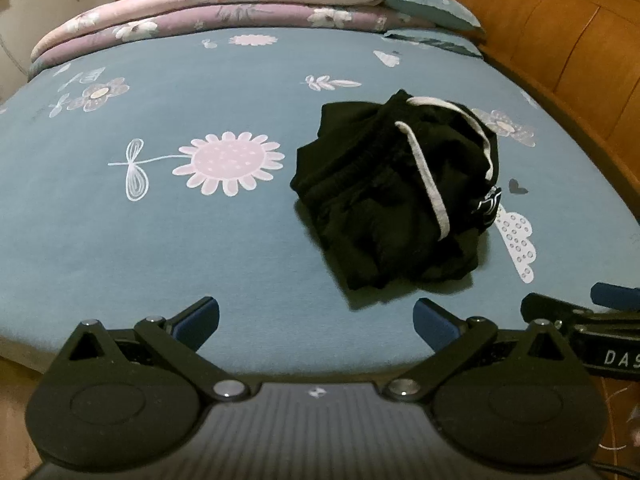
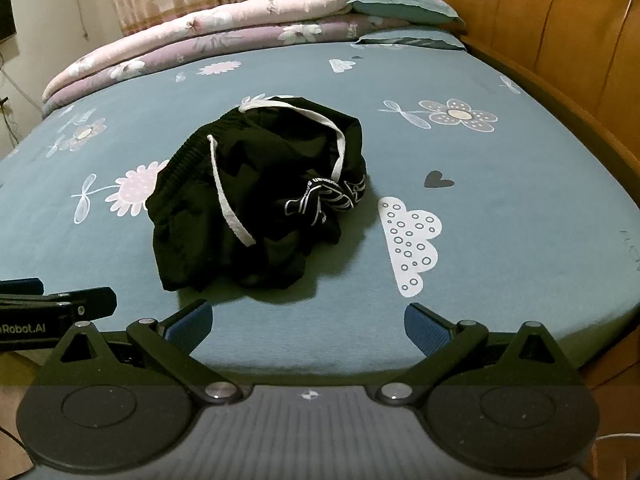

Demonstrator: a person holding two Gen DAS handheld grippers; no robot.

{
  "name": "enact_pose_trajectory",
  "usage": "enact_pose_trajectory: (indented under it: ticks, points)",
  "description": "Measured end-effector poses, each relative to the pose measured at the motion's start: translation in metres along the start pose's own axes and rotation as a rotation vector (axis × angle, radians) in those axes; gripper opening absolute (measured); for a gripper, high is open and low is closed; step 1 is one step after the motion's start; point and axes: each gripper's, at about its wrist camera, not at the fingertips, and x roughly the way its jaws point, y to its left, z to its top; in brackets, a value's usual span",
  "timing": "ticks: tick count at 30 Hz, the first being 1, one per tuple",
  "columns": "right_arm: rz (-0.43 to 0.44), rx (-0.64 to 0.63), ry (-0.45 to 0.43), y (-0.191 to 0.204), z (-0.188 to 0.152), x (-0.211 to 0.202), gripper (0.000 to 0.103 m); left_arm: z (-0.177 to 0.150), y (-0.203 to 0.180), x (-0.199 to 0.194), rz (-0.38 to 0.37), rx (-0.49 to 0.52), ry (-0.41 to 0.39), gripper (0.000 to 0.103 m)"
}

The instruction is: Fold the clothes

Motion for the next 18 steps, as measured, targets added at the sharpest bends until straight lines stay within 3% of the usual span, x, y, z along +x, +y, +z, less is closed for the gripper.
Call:
enact_pose_trajectory:
  ticks: [18]
  points:
    - [-0.002,-0.001,0.004,0.0023,-0.0001,0.0016,0.103,-0.0018,0.0047,0.0029,-0.01,-0.026,-0.015,0.102]
